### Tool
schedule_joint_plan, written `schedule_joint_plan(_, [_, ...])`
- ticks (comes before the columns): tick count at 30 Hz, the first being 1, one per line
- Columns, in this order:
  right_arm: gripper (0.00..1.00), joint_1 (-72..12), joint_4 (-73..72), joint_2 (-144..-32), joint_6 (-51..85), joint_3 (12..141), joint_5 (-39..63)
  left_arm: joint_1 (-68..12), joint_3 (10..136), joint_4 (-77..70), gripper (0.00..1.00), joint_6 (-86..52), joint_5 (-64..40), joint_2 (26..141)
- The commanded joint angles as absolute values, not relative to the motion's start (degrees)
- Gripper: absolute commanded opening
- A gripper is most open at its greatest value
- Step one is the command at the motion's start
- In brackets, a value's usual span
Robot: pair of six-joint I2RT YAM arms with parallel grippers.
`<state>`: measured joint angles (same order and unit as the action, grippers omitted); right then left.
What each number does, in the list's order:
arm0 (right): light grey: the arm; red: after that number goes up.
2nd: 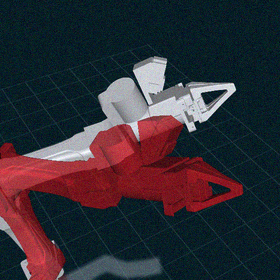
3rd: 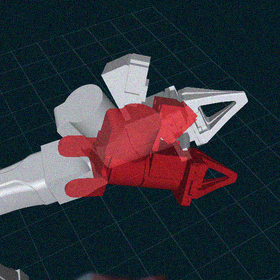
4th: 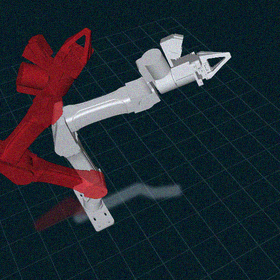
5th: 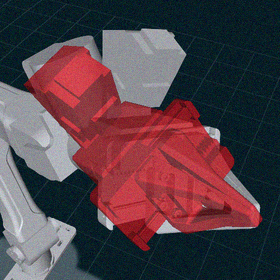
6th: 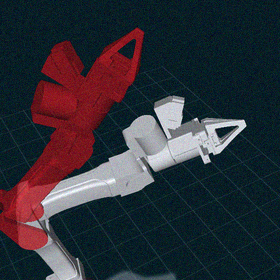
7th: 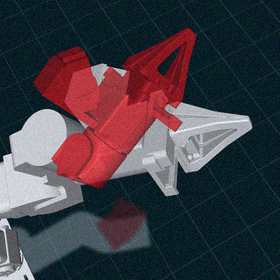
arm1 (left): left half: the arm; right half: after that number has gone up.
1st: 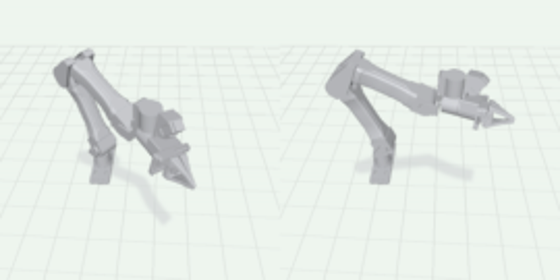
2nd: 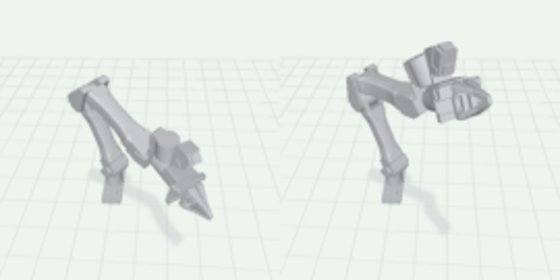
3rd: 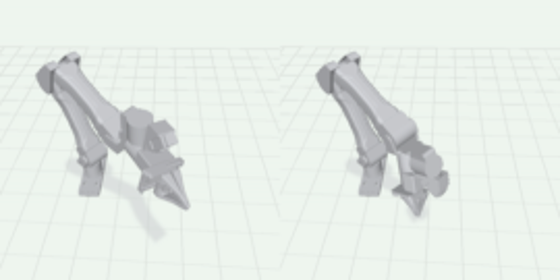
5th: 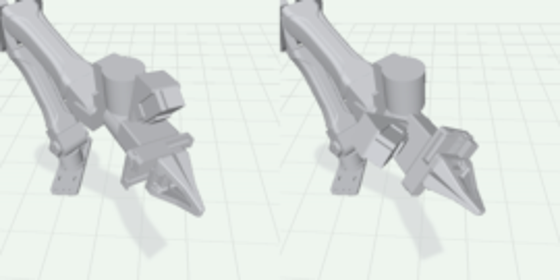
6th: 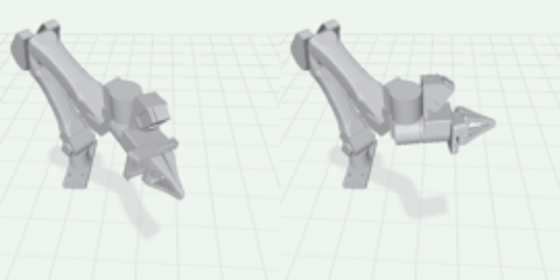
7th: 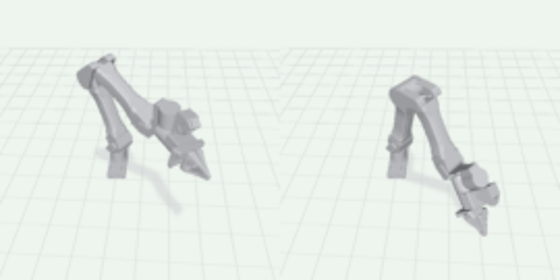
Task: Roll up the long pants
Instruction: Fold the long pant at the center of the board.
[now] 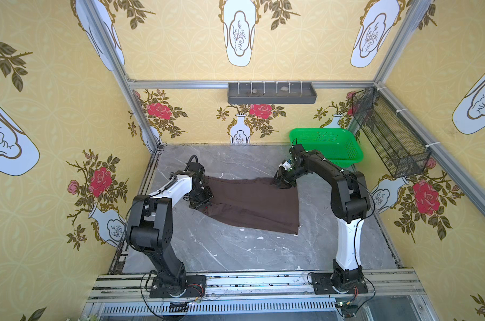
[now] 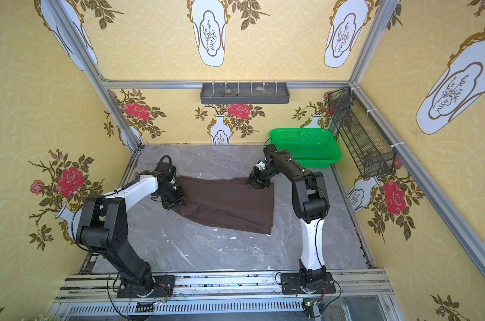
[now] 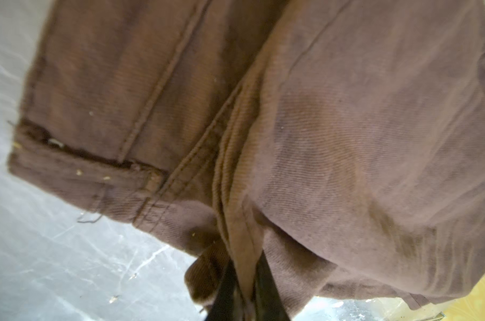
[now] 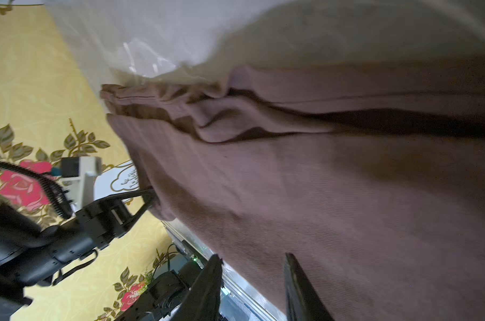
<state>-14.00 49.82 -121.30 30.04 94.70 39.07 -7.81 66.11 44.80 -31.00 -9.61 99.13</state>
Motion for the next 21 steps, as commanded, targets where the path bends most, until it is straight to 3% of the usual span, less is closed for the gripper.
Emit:
schedule_joint_plan(1, [0.36, -13.73, 52.09, -121.46, 28.79, 93.34, 35.34, -7.73, 68.18, 46.27, 0.00, -29.50, -8.67, 98.63])
schedule_joint_plan(12, [0.30, -13.46, 52.68, -126.92, 27.86, 94.31, 26.80, -6.91, 81.73, 56.08, 0.00, -25.87, -5.87, 100.89])
schedule_joint_plan(21, [0.28, -12.74, 56.00, -131.47, 27.60, 98.29, 22.48, -1.37, 91.05, 66.38, 0.00, -23.32, -1.58, 101.40])
